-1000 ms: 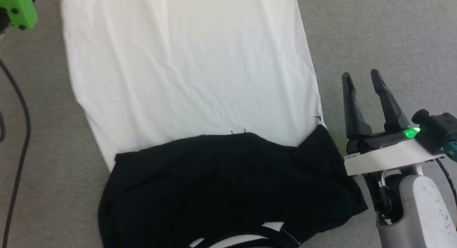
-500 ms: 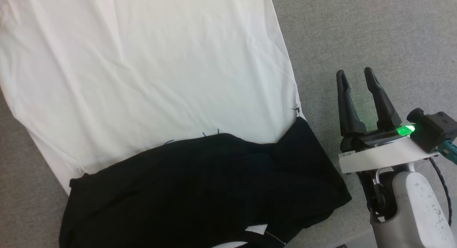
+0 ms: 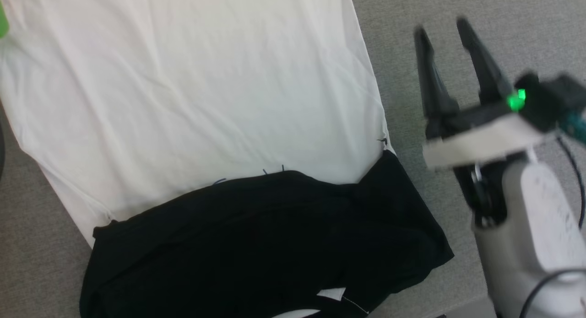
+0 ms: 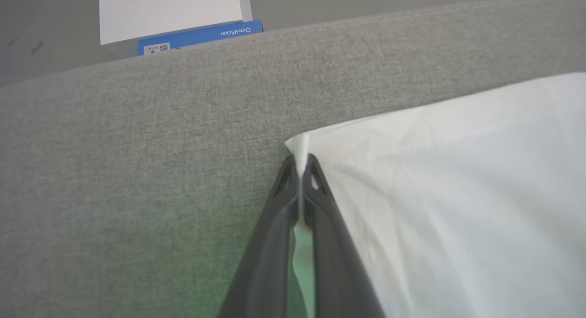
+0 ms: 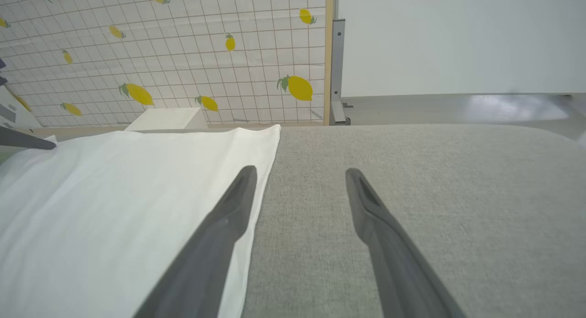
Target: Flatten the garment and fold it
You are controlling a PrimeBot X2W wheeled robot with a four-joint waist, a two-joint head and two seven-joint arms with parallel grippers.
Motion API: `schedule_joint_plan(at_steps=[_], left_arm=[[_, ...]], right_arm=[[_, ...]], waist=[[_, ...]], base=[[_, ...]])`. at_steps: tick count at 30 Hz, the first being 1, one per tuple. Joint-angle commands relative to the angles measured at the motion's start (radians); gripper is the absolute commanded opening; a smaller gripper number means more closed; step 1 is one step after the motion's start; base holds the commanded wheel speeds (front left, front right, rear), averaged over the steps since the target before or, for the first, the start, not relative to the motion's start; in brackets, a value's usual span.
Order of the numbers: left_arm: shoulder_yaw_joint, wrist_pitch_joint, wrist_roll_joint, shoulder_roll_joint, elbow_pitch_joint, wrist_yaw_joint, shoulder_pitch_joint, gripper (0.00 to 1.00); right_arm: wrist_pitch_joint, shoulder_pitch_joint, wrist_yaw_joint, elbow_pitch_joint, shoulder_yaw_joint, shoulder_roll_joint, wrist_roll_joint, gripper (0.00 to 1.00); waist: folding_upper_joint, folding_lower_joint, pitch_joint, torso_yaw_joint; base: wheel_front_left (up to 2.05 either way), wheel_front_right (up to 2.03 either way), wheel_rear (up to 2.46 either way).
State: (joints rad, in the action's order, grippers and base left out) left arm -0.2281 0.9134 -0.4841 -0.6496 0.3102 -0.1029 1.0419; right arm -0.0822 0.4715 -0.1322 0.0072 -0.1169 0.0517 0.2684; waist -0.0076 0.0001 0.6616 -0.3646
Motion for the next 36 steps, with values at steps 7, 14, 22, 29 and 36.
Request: schedule_joint_plan(at_steps=[7, 14, 22, 29, 36], left_arm=[[-0.031, -0.047, -0.001, 0.026, 0.001, 0.033, 0.008, 0.00], [-0.074, -0.087, -0.004, 0.083, -0.001, 0.077, 0.076, 0.00], [-0.113, -0.124, -0.001, 0.128, 0.009, 0.119, 0.145, 0.00], [-0.132, -0.150, -0.001, 0.146, 0.030, 0.137, 0.169, 0.00], [-0.137, -0.173, -0.005, 0.148, 0.049, 0.142, 0.167, 0.00]], right_arm=[[0.167, 0.371, 0.002, 0.193, -0.015, -0.001, 0.016, 1.00], [0.339, 0.692, 0.002, 0.552, 0.025, -0.001, 0.017, 1.00], [0.528, 0.907, 0.002, 0.838, 0.103, -0.001, -0.133, 1.00], [0.708, 0.984, 0.002, 0.947, 0.119, -0.001, -0.227, 1.00], [0.882, 0.986, 0.002, 0.950, 0.129, -0.001, -0.348, 0.00]], waist=[[0.0074, -0.0001, 0.018, 0.047], [0.0074, -0.0001, 0.057, 0.121], [0.0074, -0.0001, 0.104, 0.190], [0.0074, -0.0001, 0.117, 0.222], [0.0074, -0.0001, 0.109, 0.224]], base=[[0.00, 0.00, 0.00], [0.00, 0.00, 0.00], [0.00, 0.00, 0.00], [0.00, 0.00, 0.00], [0.00, 0.00, 0.00]])
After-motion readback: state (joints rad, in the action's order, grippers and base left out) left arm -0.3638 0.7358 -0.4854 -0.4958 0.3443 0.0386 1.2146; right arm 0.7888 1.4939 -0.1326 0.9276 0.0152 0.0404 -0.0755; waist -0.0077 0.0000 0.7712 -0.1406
